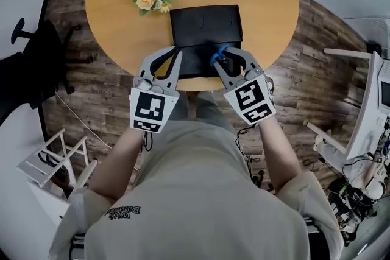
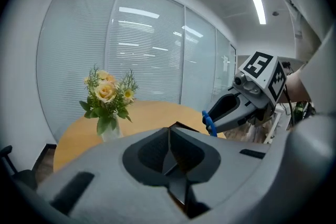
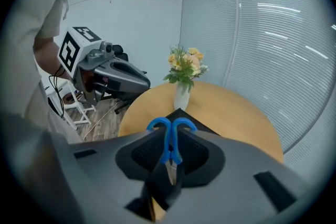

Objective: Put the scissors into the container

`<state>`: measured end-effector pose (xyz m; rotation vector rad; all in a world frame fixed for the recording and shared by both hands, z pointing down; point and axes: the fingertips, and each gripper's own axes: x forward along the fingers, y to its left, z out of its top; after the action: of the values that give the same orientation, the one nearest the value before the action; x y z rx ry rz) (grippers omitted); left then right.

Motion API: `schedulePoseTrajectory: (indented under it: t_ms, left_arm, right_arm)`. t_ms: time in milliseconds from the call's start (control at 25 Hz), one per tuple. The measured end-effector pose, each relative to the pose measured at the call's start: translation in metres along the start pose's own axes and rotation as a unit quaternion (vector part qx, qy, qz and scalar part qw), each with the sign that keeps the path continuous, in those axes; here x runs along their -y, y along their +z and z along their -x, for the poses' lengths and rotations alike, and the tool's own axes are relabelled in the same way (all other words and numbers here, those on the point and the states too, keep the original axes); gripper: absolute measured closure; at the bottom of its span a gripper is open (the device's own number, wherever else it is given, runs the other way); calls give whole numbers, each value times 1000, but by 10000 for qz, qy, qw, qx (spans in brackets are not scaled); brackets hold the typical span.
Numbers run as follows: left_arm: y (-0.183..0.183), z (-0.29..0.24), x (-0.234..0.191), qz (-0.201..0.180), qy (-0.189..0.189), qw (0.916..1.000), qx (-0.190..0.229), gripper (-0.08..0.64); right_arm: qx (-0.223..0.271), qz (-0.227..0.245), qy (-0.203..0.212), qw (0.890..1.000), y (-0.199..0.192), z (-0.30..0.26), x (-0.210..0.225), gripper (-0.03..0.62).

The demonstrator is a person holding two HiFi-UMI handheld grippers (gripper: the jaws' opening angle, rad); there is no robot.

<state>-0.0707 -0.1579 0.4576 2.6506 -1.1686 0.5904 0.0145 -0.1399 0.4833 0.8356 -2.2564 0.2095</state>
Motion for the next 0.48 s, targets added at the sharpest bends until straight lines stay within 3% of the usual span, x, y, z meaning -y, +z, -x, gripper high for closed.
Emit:
schedulePoseTrajectory:
  t_ms: [200, 480]
  left_arm:
    - [-17, -13, 2, 296, 46, 9994, -185, 531]
    - [-47, -24, -8, 371, 311, 9975, -506, 531]
  right_arm:
    - [-354, 237, 347, 9985, -23, -20, 0, 499]
    - [-824, 701, 777, 9911, -56, -52, -10, 499]
